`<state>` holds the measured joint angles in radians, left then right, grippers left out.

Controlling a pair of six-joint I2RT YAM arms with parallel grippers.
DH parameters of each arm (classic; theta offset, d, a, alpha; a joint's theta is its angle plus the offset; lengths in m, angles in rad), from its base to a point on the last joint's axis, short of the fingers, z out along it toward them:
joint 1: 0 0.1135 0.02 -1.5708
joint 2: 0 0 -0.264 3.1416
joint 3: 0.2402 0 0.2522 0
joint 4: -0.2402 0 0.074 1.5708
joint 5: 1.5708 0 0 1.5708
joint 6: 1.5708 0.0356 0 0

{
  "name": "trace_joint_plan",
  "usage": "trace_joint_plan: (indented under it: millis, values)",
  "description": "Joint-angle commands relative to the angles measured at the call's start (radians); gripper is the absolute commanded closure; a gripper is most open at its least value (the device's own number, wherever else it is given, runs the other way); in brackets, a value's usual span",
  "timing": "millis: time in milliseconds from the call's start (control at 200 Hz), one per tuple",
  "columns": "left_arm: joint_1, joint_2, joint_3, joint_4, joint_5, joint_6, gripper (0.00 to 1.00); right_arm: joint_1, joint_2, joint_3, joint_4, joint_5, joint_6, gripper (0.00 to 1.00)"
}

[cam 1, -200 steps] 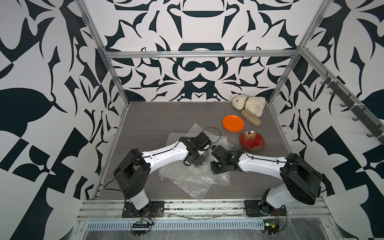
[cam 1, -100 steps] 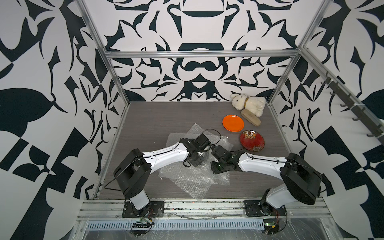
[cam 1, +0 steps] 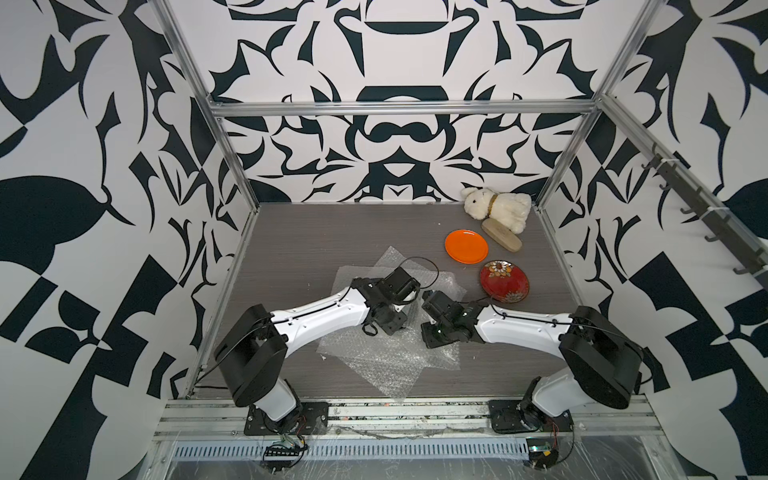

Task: Unpack dinner plates from bubble wrap
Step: Unwrap the bubble wrap.

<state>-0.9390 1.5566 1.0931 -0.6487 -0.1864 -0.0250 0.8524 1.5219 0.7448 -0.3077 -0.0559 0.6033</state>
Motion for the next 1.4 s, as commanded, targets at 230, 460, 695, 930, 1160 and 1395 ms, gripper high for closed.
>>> trace_joint_plan:
  millis: [230, 460, 695, 930, 1160, 1395]
  values:
    - [-0.003, -0.007, -0.041, -0.033, -0.072, 0.001, 0.27, 0.005, 0.028, -0.007, -0.01, 0.008, 0.015, 0.71]
    - [-0.009, 0.025, -0.023, 0.007, -0.12, 0.016, 0.28, 0.005, 0.031, -0.011, -0.008, 0.005, 0.018, 0.71]
    - [-0.036, 0.067, 0.004, 0.035, -0.149, 0.035, 0.28, 0.005, 0.035, -0.012, -0.005, 0.005, 0.019, 0.71]
    - [-0.051, 0.105, 0.024, 0.047, -0.159, 0.037, 0.31, 0.005, 0.035, -0.016, -0.005, 0.006, 0.021, 0.71]
    - [-0.051, 0.064, -0.001, 0.084, -0.199, 0.031, 0.47, 0.004, 0.038, -0.018, -0.002, 0.004, 0.023, 0.71]
    - [-0.03, 0.005, -0.045, 0.135, -0.232, 0.008, 0.66, 0.005, 0.044, -0.013, -0.002, -0.001, 0.024, 0.71]
